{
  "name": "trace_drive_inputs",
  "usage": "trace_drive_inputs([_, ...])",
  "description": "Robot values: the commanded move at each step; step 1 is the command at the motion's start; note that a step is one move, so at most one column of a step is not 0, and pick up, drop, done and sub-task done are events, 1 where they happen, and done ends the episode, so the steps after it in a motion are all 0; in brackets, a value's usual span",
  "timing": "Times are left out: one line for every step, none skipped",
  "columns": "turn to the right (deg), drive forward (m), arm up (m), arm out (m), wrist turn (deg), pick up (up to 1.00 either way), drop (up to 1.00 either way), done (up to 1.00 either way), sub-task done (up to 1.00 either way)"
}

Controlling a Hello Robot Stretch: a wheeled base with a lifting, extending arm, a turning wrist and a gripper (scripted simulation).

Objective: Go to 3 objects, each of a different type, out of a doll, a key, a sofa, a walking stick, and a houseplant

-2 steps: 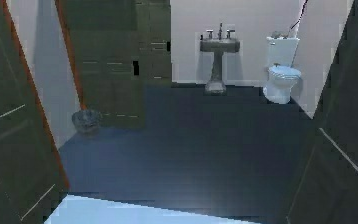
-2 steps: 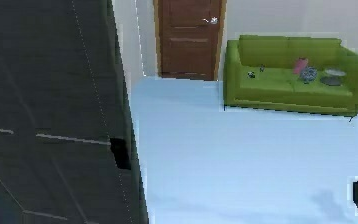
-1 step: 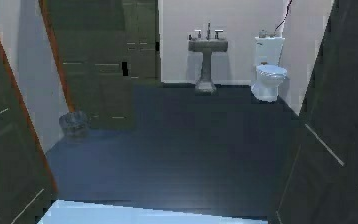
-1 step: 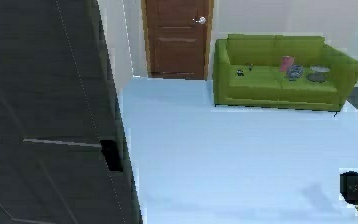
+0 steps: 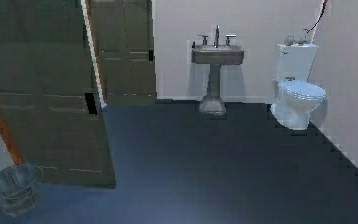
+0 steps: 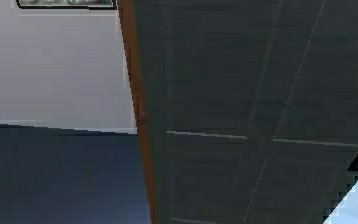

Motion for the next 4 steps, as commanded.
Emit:
trace_drive_inputs([0.0, 1.0, 0.0, 0.0, 0.0, 0.0, 0.0, 0.0, 0.0])
trace_drive_inputs([0.0, 0.65, 0.0, 0.0, 0.0, 0.0, 0.0, 0.0, 0.0])
trace_drive_inputs([-39.0, 0.0, 0.0, 0.0, 0.0, 0.0, 0.0, 0.0, 0.0])
trace_drive_inputs([0.0, 0.55, 0.0, 0.0, 0.0, 0.0, 0.0, 0.0, 0.0])
